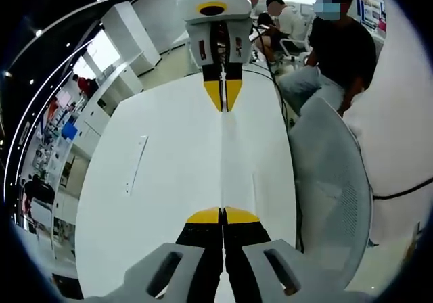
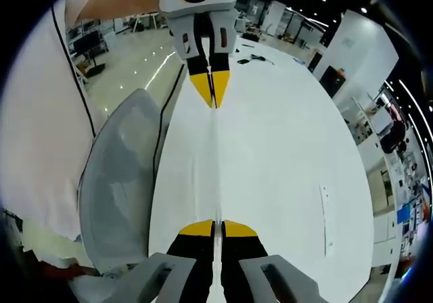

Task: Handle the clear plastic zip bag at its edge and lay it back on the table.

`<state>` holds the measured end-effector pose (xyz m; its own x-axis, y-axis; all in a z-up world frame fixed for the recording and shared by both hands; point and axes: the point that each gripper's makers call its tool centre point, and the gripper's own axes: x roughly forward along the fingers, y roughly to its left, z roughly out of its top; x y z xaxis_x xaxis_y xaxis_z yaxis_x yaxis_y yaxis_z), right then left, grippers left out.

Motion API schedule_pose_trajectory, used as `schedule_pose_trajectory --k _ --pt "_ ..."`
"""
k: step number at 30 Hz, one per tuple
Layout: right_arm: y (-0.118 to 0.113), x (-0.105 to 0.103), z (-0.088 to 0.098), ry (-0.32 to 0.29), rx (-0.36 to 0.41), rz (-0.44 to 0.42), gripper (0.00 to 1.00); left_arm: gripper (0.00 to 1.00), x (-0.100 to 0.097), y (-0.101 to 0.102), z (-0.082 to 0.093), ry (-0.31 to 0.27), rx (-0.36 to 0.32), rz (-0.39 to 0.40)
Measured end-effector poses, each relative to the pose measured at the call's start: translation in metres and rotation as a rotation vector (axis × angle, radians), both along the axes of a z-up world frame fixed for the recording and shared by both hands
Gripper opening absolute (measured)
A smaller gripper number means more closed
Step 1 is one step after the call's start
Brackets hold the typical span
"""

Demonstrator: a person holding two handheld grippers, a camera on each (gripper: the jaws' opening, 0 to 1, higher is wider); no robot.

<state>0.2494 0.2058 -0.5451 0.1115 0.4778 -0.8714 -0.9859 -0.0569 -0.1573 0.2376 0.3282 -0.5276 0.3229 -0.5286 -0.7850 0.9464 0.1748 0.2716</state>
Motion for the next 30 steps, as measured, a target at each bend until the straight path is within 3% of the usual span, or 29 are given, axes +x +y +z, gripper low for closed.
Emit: schedule_pose_trajectory --k 30 --pt "0.0030 -0.0062 0.0006 0.012 -0.004 -0.019 0.00 0.00 0.0065 0.0034 0.0018 -0.040 0.005 -0.002"
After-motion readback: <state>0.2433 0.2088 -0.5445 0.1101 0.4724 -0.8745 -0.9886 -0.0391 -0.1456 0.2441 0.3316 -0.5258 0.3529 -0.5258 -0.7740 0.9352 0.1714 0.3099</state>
